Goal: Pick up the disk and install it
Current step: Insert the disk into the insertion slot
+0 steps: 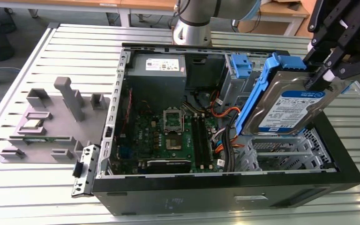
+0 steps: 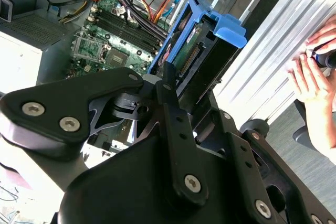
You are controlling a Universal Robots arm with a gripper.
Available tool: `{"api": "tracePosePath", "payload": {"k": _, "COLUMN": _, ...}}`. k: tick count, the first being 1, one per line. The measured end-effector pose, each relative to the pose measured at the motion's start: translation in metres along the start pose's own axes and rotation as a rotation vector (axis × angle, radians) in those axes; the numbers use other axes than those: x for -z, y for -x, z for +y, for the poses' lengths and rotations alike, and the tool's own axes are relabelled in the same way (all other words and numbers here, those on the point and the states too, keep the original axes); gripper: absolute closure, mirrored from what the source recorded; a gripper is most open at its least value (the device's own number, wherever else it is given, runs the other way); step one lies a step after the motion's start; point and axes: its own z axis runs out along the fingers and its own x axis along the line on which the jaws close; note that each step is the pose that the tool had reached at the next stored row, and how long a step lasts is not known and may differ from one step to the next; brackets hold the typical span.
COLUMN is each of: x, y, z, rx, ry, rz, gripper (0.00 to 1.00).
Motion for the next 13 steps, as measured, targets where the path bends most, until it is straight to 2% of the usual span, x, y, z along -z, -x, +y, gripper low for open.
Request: {"api": "tracePosePath", "payload": {"k": 13, "x": -0.0016, "y": -0.0001, "z": -0.0001, "rx": 0.000, "ry": 0.0000, "rz": 0.0000, "gripper": 0.65}}
